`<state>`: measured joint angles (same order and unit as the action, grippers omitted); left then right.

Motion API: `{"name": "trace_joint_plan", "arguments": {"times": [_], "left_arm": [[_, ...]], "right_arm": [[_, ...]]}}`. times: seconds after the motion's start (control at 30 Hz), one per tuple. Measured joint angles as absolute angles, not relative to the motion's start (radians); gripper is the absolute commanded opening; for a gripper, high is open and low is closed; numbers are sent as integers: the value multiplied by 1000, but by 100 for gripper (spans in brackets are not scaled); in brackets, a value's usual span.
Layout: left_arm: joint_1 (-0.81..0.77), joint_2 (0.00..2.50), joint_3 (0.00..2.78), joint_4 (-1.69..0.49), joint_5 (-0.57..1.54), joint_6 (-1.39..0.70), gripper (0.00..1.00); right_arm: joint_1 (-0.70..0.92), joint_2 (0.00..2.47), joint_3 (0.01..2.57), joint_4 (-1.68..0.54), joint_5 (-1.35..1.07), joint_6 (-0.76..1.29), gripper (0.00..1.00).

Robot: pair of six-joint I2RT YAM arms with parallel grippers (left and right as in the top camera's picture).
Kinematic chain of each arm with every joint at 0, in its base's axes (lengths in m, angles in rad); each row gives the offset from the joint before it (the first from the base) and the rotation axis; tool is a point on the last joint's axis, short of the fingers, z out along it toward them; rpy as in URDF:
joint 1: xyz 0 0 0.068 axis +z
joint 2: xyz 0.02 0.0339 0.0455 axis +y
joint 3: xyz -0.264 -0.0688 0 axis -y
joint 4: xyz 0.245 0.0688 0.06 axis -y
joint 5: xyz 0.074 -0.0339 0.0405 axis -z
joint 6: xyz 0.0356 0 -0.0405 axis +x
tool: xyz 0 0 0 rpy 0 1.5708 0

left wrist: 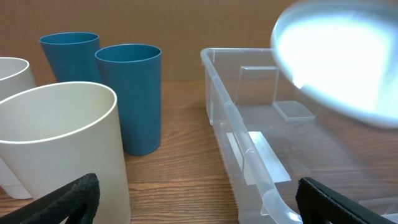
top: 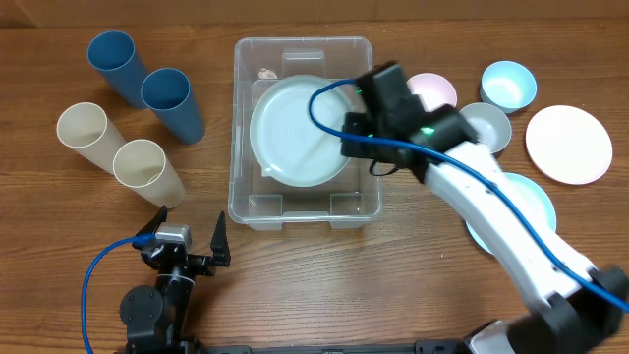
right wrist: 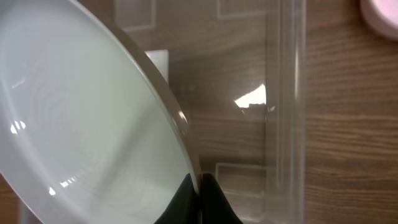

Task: Pack container
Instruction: 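Lift the pale-green plate with the right gripper and lower it into the bin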

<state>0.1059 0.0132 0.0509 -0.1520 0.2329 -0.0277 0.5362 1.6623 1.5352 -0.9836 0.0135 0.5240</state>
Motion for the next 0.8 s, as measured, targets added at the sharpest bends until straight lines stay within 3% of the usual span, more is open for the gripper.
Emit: {"name": "trace_joint_plan", "arguments": {"times": [0.37, 0.4, 0.43, 0.5, 0.8], "left_arm": [[106, 13, 51, -152, 233, -27, 100], [106, 13, 51, -152, 233, -27, 100], [106, 13, 51, -152, 233, -27, 100], [106, 13, 51, -152, 233, -27, 100], [106, 13, 51, -152, 233, -28, 100]], "right_arm": [[542, 1850, 1535, -999, 35, 558, 4], [542, 1853, 1535, -1000, 36, 559, 6], [544, 1853, 1535, -1002, 36, 561, 16], [544, 1853, 1535, -1007, 36, 572, 26], [545, 1853, 1535, -1025, 33, 551, 43]]}}
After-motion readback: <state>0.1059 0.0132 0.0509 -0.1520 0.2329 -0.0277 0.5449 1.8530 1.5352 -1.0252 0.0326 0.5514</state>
